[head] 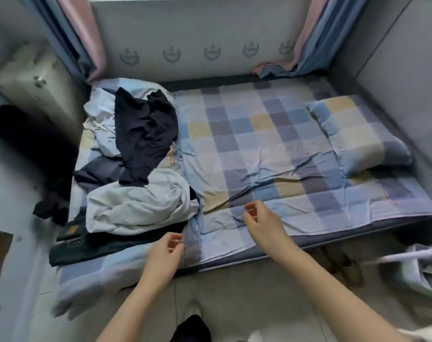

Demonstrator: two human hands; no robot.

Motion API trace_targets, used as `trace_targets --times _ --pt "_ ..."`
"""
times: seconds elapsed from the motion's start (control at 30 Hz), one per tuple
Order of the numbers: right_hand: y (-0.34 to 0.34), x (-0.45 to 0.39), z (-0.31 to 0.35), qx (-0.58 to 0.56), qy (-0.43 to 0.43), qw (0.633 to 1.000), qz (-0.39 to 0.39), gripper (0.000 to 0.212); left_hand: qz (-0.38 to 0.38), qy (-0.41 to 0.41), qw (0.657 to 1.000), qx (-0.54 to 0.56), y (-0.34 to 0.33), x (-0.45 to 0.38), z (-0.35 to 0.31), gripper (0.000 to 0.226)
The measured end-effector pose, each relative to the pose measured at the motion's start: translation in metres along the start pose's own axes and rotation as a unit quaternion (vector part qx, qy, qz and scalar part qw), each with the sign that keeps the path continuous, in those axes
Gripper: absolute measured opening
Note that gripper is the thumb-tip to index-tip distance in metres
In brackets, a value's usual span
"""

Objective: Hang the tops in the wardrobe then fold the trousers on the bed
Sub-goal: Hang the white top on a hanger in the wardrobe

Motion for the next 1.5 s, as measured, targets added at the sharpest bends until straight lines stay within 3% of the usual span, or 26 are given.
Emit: trace_targets --times 0.27,0.4,0.53,0.73,0.83,0.9,0.93,1.0,1.17,1.27,1.33,1.5 --pt "-0.14 -0.122 0.012 0.008 -0.047 0.992 0.12 0.018 -0.026 0.2 0.977 0.065 0.051 -0.109 0.112 0.02" --pt "-0.206 -0.192 0.014 0.061 -0.027 0.983 0.169 0.02 -0.049 0.296 0.948 0.11 0.06 -0.156 0.163 0.022" --pt "-0.279 -0.251 0.02 0.131 0.048 0.968 0.211 0.023 -0.08 0.359 0.917 0.153 0.061 -0.198 0.215 0.031" --pt "-0.381 -0.309 0.016 0.354 0.201 0.88 0.245 0.056 -0.096 0.406 0.869 0.267 0.044 -0.256 0.266 0.018" --pt "-0.413 -0.328 0.009 0.463 0.26 0.817 0.224 0.047 -0.088 0.412 0.854 0.305 0.035 -0.28 0.283 0.022" --pt "-0.424 -0.337 0.0 0.492 0.252 0.799 0.239 0.029 -0.079 0.418 0.841 0.335 0.029 -0.29 0.289 0.034" --pt "-0.425 -0.339 -0.003 0.484 0.241 0.805 0.245 0.022 -0.075 0.416 0.835 0.352 0.027 -0.294 0.289 0.04" --pt "-0.426 -0.334 -0.002 0.403 0.227 0.852 0.245 0.012 -0.062 0.414 0.818 0.395 0.021 -0.299 0.293 0.048" --pt "-0.41 -0.303 0.018 0.113 0.123 0.952 0.256 0.036 -0.039 0.403 0.742 0.533 0.009 -0.304 0.293 0.057" --pt "-0.396 -0.284 0.043 -0.043 0.025 0.952 0.303 0.046 -0.046 0.37 0.701 0.608 0.018 -0.309 0.281 0.068" --pt "-0.384 -0.267 0.065 -0.093 0.015 0.941 0.325 0.048 -0.042 0.332 0.682 0.65 0.033 -0.314 0.266 0.073" --pt "-0.351 -0.23 0.103 -0.136 -0.007 0.934 0.331 0.045 -0.128 0.365 0.659 0.645 0.078 -0.3 0.238 0.041"
Point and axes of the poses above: each hand's wrist, its own x-axis away from the middle knuckle, its own y-axis out of the back of the hand, z = x × y, the point moved 7 cm from there along -x, towards the middle knuckle, and after that the axes turned 2 degrees about -x, right-handed, at the moved point
